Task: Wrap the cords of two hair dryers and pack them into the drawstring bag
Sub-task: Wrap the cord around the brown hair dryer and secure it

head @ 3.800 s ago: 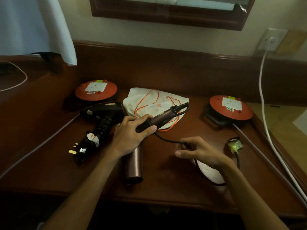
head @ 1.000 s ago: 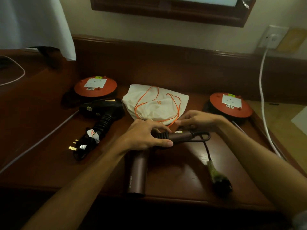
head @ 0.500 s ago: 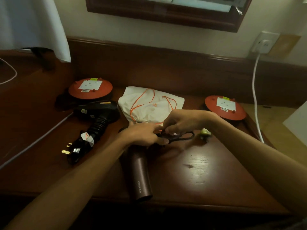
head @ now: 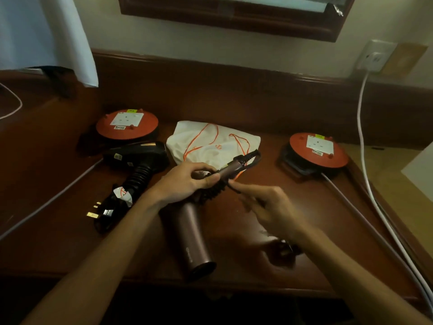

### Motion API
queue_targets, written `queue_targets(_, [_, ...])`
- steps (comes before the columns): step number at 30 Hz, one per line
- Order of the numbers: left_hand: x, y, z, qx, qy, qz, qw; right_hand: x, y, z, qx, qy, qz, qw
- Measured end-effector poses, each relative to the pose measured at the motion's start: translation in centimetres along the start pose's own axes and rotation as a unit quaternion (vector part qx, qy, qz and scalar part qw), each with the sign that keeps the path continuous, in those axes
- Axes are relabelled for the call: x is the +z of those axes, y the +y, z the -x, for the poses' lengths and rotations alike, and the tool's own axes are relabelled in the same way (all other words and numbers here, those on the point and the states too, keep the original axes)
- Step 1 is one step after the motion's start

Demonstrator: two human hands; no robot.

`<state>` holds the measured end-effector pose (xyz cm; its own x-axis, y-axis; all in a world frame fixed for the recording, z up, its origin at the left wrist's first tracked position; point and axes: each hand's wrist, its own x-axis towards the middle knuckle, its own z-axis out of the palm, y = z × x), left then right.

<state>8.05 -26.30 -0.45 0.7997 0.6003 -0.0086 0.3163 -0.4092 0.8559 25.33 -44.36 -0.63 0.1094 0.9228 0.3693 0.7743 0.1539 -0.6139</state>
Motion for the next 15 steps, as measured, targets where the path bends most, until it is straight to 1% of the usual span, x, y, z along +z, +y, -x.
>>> queue_targets(4, [0.4,0.3,1.1,-0.02,-0.015,0.008,1.0,1.6,1.1,1.3,0.022,0.002,-0.055,0.998])
queue_targets(7, [0.8,0.9,1.4,-0.013,-0.017,0.02,1.0,1.5,1.8,1.0,0.097,-0.046,-0.07,0.992])
queue_targets(8, [0.8,1.1,1.5,-0.004,-0.026,0.02,0.999,1.4,1.8,0.9,0.107,-0.06,-0.063,0.99])
queue_targets(10, [0.7,1.2,1.8,0.015,-0.041,0.02,0.999,0.6,1.6,0.1,0.095,-0.091,-0.048,0.99])
queue_targets(11, [0.6,1.3,1.9,0.024,-0.049,0.024,0.998,-0.2,1.3,-0.3,0.101,-0.115,-0.065,0.986])
queue_targets(13, [0.6,1.6,2.1,0.037,-0.075,0.012,0.996,-2.3,1.2,-1.7,0.151,-0.212,-0.081,0.962])
queue_targets(15, [1.1,2.3,2.1,0.04,-0.116,-0.05,0.991,-3.6,1.8,-3.3,0.179,-0.332,-0.021,0.926])
